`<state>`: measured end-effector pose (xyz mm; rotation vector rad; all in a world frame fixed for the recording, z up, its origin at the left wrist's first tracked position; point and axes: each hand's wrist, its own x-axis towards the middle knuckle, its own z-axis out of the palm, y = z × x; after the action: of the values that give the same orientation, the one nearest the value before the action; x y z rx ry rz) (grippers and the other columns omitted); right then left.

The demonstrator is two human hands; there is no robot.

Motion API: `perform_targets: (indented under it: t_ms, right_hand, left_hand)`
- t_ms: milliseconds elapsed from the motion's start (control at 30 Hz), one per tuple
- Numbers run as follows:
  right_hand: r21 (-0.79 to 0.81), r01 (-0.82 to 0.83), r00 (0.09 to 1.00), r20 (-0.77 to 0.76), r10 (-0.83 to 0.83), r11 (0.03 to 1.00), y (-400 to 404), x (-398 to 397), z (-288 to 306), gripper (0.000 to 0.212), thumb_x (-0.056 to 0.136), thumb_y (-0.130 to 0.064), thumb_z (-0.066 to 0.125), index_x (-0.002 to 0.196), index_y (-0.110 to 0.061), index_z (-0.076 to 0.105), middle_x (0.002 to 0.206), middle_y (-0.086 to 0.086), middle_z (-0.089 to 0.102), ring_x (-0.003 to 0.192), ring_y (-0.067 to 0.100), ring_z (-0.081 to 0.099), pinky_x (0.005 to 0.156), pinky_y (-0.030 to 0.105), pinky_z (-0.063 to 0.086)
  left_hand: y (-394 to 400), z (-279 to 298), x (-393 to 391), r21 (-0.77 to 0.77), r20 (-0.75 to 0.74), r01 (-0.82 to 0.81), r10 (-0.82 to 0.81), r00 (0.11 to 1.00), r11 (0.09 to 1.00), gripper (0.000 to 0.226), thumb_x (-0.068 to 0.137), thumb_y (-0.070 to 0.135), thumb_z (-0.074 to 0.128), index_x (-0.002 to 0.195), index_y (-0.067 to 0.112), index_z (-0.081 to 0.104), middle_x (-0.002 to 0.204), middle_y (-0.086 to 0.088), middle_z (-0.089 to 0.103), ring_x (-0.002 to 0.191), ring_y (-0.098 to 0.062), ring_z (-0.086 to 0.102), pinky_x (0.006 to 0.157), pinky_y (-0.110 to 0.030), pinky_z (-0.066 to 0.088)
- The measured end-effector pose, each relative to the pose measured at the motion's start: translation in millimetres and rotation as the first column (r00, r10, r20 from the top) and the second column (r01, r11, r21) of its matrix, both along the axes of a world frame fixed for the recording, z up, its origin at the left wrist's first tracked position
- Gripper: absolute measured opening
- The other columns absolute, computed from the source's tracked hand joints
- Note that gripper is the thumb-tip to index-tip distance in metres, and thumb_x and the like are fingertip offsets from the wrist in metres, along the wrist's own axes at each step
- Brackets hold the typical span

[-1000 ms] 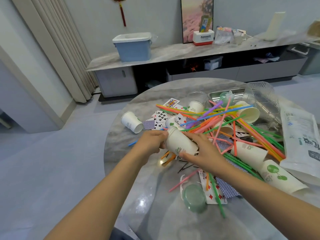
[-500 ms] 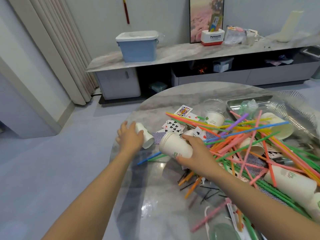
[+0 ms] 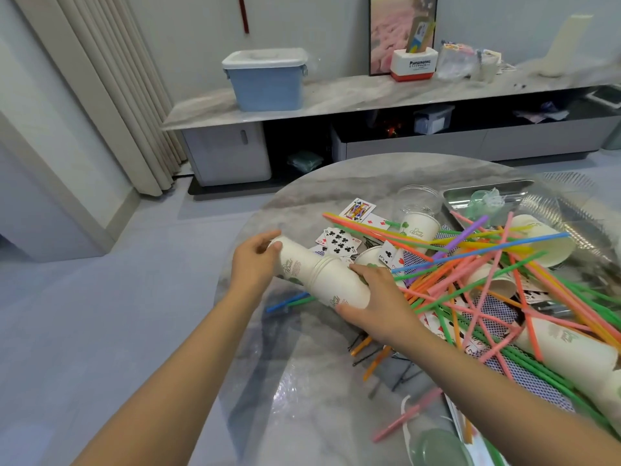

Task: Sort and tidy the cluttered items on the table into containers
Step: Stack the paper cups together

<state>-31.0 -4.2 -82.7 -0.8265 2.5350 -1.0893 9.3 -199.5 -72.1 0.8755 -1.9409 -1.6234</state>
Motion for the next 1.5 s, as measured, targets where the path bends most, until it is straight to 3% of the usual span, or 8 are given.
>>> perform_targets:
  t_ms: [367,467,567,800,933,1167,1333,1500]
  right_hand:
    - [0.083,-0.066,0.998,-0.017,0.068,0.994,81.0,4.8,29.7,0.074,0.073,-0.044,0.073,0.137,-0.025,0.041,0.128,-0.001,0.044,0.116,0.011,0.040,0.090,0.021,0.031]
    - [0.101,-0.037,0.998,-0.041,0.041,0.994,113.4,1.6,34.4,0.068,0.077,-0.035,0.072,0.136,-0.027,0.042,0.125,-0.003,0.045,0.117,0.010,0.038,0.091,0.022,0.031]
    - [0.087,0.007,0.999,-0.033,-0.004,0.996,134.5,-2.7,33.8,0.068,0.074,-0.042,0.072,0.134,-0.029,0.043,0.122,-0.005,0.046,0.113,0.008,0.040,0.092,0.026,0.034]
    - [0.095,0.079,0.996,0.027,-0.082,0.992,153.4,-7.2,12.8,0.066,0.074,-0.043,0.073,0.132,-0.027,0.047,0.121,-0.004,0.049,0.112,0.012,0.044,0.090,0.029,0.037]
    - [0.064,0.075,0.995,0.062,-0.079,0.995,151.8,-8.6,13.5,0.066,0.074,-0.041,0.073,0.132,-0.026,0.046,0.123,-0.001,0.048,0.112,0.011,0.043,0.090,0.027,0.036]
    - [0.059,0.071,0.997,0.031,-0.073,0.996,150.2,-2.8,21.7,0.064,0.078,-0.035,0.072,0.134,-0.023,0.044,0.125,-0.001,0.046,0.115,0.011,0.041,0.088,0.024,0.033]
    - [-0.002,0.086,0.995,0.048,-0.086,0.996,151.9,1.3,26.3,0.062,0.078,-0.035,0.072,0.133,-0.025,0.043,0.123,-0.004,0.044,0.112,0.010,0.043,0.090,0.025,0.035]
    - [-0.050,0.112,0.993,0.033,-0.110,0.992,152.5,-4.3,26.0,0.064,0.077,-0.036,0.073,0.133,-0.025,0.045,0.122,-0.003,0.047,0.110,0.011,0.046,0.088,0.025,0.037]
  left_hand:
    - [99.6,25.0,7.2,0.396,0.034,0.426,-0.476,0.879,0.814,0.020,0.096,0.012,0.050,0.104,0.015,0.068,0.102,-0.006,0.067,0.088,-0.018,0.060,0.081,-0.031,0.047]
    - [111.7,21.3,-11.7,0.101,0.154,0.376,-0.388,0.909,0.921,0.024,0.097,0.012,0.048,0.113,0.009,0.066,0.109,-0.005,0.066,0.087,-0.012,0.063,0.076,-0.020,0.050]
    - [112.3,9.5,-35.3,-0.280,0.338,0.366,-0.266,0.903,0.888,0.034,0.097,0.015,0.047,0.131,0.013,0.055,0.136,-0.004,0.053,0.124,-0.020,0.049,0.104,-0.031,0.038]
    - [113.7,-14.6,-55.6,-0.315,0.500,0.484,-0.291,0.816,0.816,0.043,0.090,0.019,0.058,0.131,0.028,0.052,0.121,0.002,0.061,0.119,-0.022,0.053,0.107,-0.040,0.033]
    - [114.1,-7.2,-40.6,-0.185,0.321,0.405,-0.334,0.886,0.896,0.032,0.090,0.004,0.057,0.119,0.018,0.061,0.084,0.008,0.057,0.074,-0.004,0.056,0.065,-0.010,0.045]
    - [120.1,27.9,-18.2,-0.407,0.108,0.260,-0.237,0.965,0.876,0.029,0.091,0.006,0.055,0.116,0.017,0.065,0.109,0.005,0.062,0.100,-0.009,0.056,0.081,-0.022,0.042]
    - [129.9,32.2,-14.5,-0.014,0.009,0.309,-0.309,0.951,0.951,0.026,0.091,0.005,0.056,0.102,0.024,0.070,0.103,-0.004,0.068,0.094,-0.018,0.062,0.077,-0.025,0.050]
    - [150.8,33.4,-15.6,0.240,0.077,0.475,-0.504,0.860,0.847,0.024,0.094,0.009,0.053,0.110,0.020,0.068,0.104,-0.005,0.068,0.087,-0.018,0.061,0.067,-0.023,0.055]
